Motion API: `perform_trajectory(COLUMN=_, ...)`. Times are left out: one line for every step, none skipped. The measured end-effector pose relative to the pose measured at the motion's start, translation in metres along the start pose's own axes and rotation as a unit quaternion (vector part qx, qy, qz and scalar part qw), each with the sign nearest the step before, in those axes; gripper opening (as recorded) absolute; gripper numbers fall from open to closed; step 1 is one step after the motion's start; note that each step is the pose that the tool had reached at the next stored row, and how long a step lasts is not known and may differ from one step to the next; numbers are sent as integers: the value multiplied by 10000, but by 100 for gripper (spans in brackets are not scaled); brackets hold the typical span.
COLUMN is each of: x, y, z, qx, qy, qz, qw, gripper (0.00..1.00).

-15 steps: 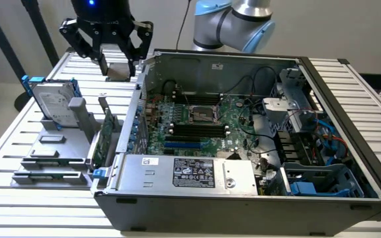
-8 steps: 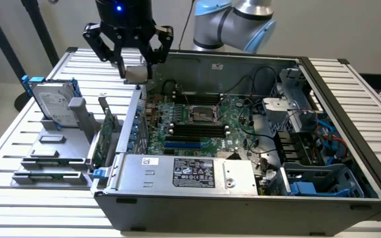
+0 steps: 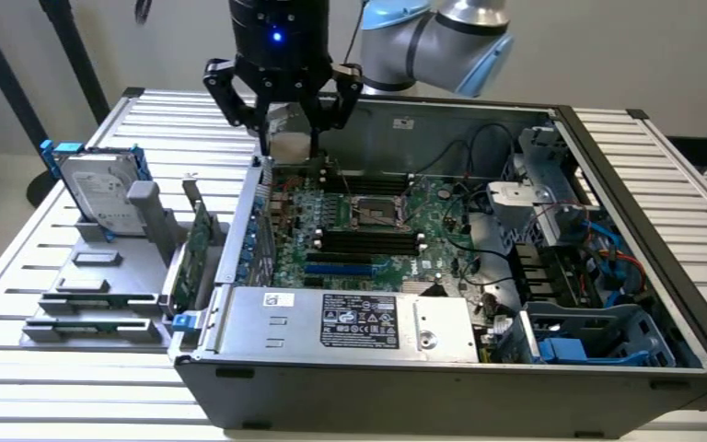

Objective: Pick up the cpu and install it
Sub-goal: 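Pick up the cpu and move it towards the insertion slot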

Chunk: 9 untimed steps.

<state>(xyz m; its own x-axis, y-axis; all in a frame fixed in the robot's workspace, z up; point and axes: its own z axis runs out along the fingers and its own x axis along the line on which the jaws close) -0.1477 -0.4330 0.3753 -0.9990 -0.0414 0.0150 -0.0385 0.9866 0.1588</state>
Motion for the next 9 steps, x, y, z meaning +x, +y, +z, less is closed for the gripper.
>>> perform_trajectory(x=-46, y=3, z=19, qx=0, qy=-1, qz=0, qw=10000, gripper=55)
perform_trajectory(x=-92, y=10, z=37, qx=0, qy=0, qz=0, qw=10000, gripper=55)
perform_trajectory(x=-137, y=21, z=56, qx=1, qy=0, qz=0, qw=10000, gripper=55)
perform_trajectory(x=-183, y=37, z=76, qx=2, qy=0, qz=0, qw=10000, gripper=55)
perform_trajectory(x=-229, y=56, z=96, qx=4, qy=0, qz=0, qw=10000, gripper=55)
perform_trajectory(x=-274, y=78, z=116, qx=7, qy=0, qz=0, qw=10000, gripper=55)
perform_trajectory(x=-320, y=106, z=138, qx=10, qy=0, qz=0, qw=10000, gripper=55)
perform_trajectory(x=-359, y=133, z=158, qx=13, qy=0, qz=0, qw=10000, gripper=55)
perform_trajectory(x=-396, y=162, z=178, qx=16, qy=0, qz=0, qw=10000, gripper=55)
